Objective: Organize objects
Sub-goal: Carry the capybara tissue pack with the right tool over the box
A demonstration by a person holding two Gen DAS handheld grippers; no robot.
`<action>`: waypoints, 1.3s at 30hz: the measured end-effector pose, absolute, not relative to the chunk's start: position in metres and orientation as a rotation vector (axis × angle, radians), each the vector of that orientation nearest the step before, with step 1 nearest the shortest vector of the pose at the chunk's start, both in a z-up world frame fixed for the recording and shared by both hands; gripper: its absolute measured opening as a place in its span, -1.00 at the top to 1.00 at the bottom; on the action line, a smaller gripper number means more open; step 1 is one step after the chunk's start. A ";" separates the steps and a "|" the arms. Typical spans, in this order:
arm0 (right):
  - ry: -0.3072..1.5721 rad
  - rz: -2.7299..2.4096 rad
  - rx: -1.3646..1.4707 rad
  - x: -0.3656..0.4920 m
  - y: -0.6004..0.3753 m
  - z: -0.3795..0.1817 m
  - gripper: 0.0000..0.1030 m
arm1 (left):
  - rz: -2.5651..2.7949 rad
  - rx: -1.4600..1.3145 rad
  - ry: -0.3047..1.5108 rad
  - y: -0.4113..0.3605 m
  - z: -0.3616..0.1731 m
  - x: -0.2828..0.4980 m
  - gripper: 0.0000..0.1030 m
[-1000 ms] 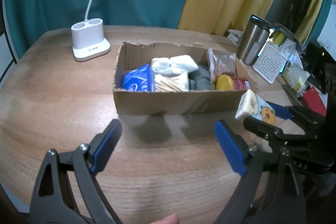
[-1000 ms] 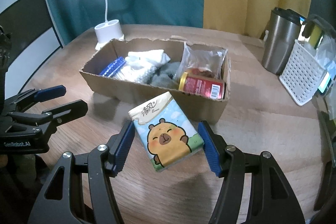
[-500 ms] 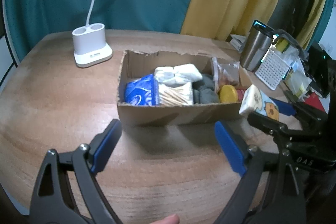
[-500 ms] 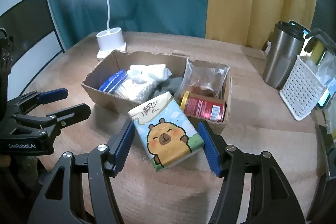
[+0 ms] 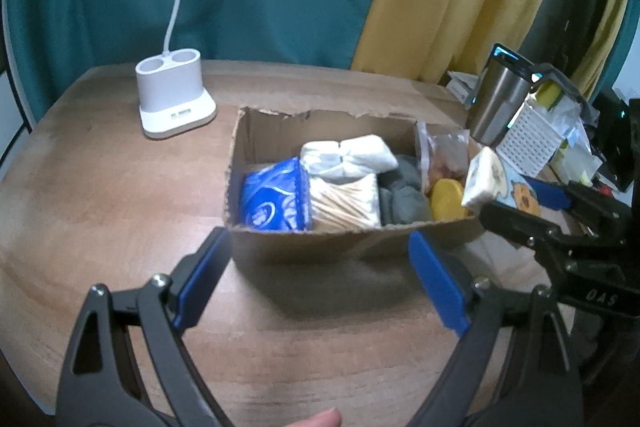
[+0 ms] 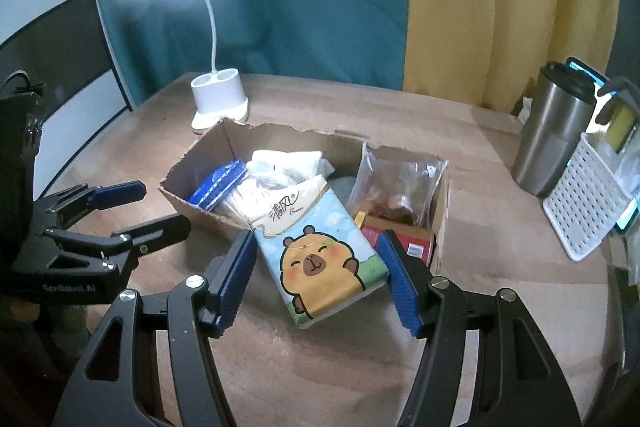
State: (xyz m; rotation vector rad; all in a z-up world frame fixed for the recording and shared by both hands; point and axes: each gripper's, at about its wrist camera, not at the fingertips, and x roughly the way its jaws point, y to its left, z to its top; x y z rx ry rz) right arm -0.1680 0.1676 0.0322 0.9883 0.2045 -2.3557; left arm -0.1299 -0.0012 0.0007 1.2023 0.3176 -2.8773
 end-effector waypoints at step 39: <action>0.305 -2.218 1.020 -0.227 0.131 0.001 -0.57 | -2.792 1.257 0.348 -0.022 -0.014 -0.175 -0.77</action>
